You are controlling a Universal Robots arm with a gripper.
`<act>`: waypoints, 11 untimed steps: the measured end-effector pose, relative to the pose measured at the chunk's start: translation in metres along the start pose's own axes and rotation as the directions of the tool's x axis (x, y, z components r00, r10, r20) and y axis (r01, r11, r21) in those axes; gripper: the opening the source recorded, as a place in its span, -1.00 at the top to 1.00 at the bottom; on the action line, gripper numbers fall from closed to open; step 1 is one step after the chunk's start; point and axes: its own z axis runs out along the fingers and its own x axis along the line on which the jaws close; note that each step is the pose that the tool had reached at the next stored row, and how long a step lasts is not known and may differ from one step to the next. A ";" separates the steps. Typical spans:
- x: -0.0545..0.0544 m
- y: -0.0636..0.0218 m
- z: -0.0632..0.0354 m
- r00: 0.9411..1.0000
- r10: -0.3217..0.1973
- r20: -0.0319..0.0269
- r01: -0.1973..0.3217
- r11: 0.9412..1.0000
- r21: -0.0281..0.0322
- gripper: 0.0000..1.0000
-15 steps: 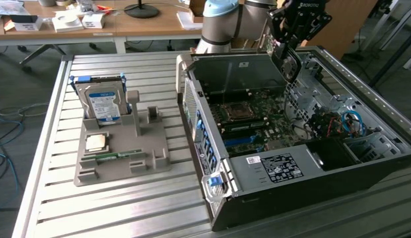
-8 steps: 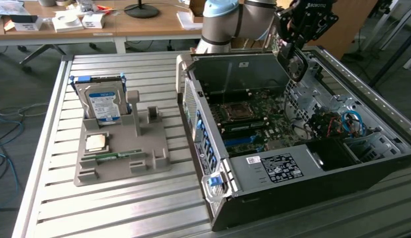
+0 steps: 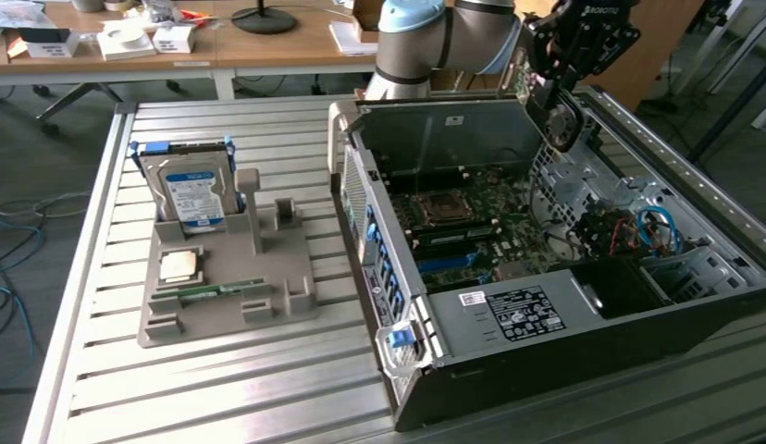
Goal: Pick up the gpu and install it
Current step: 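Pick up the gpu and move the gpu toward the slot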
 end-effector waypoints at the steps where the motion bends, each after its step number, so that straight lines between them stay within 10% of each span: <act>1: -0.001 0.0000 0.0001 1.000 0.000 0.000 0.000 1.000 0.000 0.47; 11: -0.002 -0.0005 0.0122 1.000 0.000 0.000 0.000 1.000 0.000 0.47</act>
